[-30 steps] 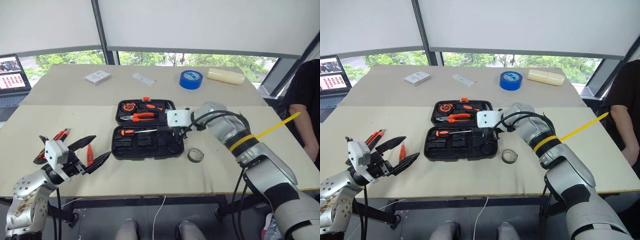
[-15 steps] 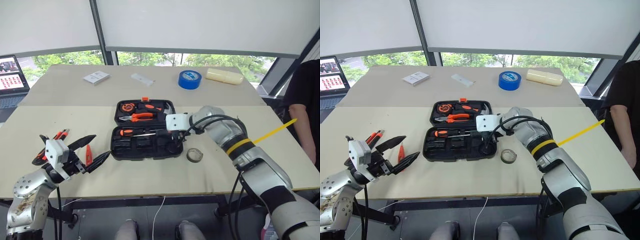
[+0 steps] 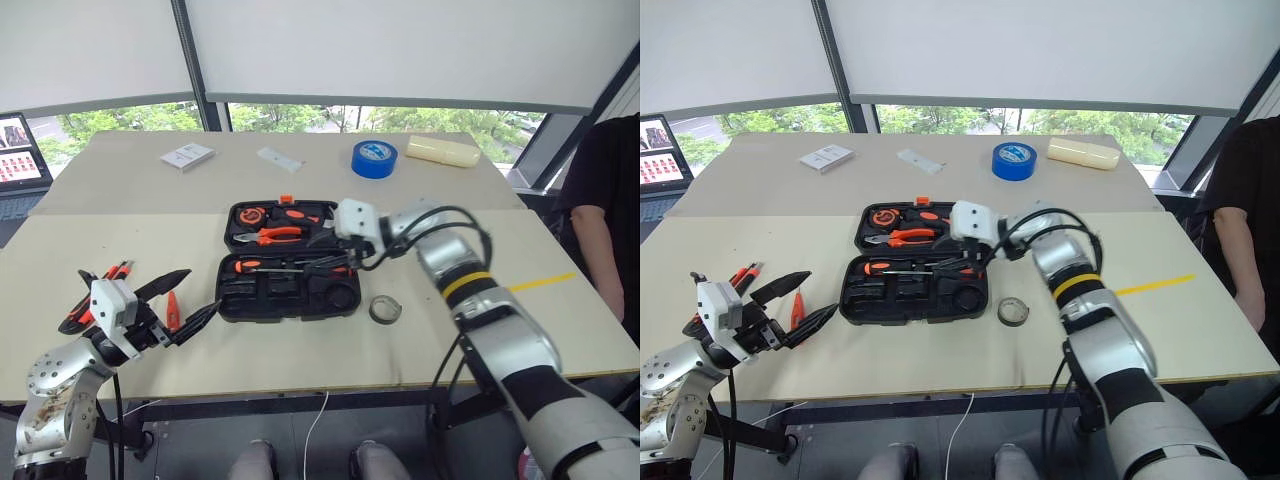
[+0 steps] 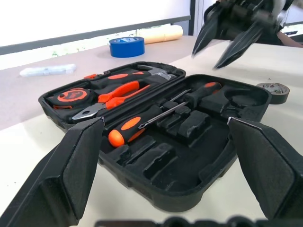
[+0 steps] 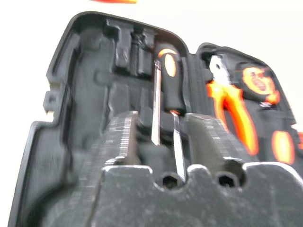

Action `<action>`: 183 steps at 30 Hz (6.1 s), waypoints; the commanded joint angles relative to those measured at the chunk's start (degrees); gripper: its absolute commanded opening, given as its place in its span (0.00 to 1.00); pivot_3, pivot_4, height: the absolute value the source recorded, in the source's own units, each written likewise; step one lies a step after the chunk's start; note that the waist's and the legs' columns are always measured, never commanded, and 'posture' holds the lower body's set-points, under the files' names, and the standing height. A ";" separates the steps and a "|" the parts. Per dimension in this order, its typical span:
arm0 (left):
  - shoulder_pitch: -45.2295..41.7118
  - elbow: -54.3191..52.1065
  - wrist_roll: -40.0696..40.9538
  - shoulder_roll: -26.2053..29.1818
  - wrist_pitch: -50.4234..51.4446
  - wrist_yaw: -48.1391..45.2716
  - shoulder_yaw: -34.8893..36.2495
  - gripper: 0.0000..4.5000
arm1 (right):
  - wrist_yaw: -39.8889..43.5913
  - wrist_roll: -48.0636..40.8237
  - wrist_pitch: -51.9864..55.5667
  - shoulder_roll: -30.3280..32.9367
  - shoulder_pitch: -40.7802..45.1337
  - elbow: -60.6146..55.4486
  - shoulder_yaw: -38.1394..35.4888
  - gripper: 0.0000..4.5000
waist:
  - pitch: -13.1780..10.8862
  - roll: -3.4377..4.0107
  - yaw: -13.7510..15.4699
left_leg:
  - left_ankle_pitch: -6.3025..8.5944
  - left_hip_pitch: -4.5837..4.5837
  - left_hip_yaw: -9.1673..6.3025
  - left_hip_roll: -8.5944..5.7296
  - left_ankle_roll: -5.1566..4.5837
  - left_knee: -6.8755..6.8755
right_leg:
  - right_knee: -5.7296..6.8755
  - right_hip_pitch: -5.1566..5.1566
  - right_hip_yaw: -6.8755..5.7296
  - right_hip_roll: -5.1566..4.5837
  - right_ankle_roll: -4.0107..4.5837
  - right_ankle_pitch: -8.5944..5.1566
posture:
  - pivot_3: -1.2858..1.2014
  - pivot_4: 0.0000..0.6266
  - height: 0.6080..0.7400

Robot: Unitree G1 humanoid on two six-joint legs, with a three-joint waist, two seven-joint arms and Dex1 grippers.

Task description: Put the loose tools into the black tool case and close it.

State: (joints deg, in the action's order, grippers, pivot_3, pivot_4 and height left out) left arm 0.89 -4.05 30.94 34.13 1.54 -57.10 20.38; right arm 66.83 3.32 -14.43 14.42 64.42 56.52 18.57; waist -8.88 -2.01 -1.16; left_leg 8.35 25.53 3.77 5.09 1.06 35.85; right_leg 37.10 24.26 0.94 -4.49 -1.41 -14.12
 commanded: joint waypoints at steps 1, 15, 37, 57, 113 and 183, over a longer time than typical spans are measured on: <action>0.10 -1.02 0.17 0.44 -0.67 0.18 0.53 1.00 | -2.45 2.42 -0.82 -0.32 0.44 2.45 0.01 0.04 | 0.00 0.00 0.26 | 0.00 0.02 0.00 0.00 0.01 0.01 | -0.02 0.00 0.00 -0.01 0.00 0.00 | 0.52 0.24 1.00; 0.63 -1.25 0.02 0.95 -0.15 0.71 0.92 1.00 | 0.97 -1.61 2.25 -3.16 -0.80 2.80 -5.27 0.01 | 0.00 0.01 -0.11 | -0.11 -0.20 0.00 0.07 0.20 -0.03 | 0.03 -0.08 -0.01 0.04 0.13 0.10 | 0.52 0.24 1.00; 1.17 -1.41 -1.20 1.16 -0.37 2.53 0.72 1.00 | -10.95 7.30 2.36 -6.47 -0.38 11.70 -3.31 0.01 | -0.01 0.03 -0.91 | -0.11 -0.17 0.02 0.11 0.20 -0.16 | 0.01 -0.02 -0.01 0.07 0.15 0.07 | 0.52 0.24 1.00; 25.68 -2.33 3.50 -0.64 10.86 18.16 27.79 1.00 | 10.32 -26.69 9.26 6.55 -29.39 -44.76 -20.09 0.61 | -0.02 0.01 -0.96 | -0.03 -0.26 0.08 0.12 0.35 -0.78 | -0.22 0.02 -0.04 0.02 0.22 -0.15 | 0.52 0.24 1.00; -17.46 0.31 -2.95 16.57 14.99 -6.72 -8.88 0.10 | 0.08 -33.20 18.12 26.92 -47.38 -66.30 -29.68 1.00 | -0.03 -0.44 2.46 | 0.31 -0.67 -0.25 -0.30 1.33 -0.74 | -0.43 -0.07 0.27 -0.02 0.58 -0.47 | 0.52 0.24 1.00; -47.41 48.87 -13.69 0.98 -11.16 -17.49 -13.95 0.01 | -6.35 -35.53 22.68 26.43 -56.34 -74.88 -30.69 1.00 | -0.06 -0.44 1.45 | -0.02 -0.03 -0.43 -0.28 0.57 0.26 | 0.02 -0.12 0.43 0.20 -0.49 -0.10 | 0.52 0.24 1.00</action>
State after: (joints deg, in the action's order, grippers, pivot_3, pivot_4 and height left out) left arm -45.84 51.77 8.62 31.51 -15.35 -73.48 -1.08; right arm 60.68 -31.04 9.35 40.80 8.12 -16.94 -10.01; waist -8.94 -2.45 0.29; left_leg 8.33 25.51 3.32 4.82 1.63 36.11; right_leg 37.13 24.15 1.37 -4.27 -1.86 -14.20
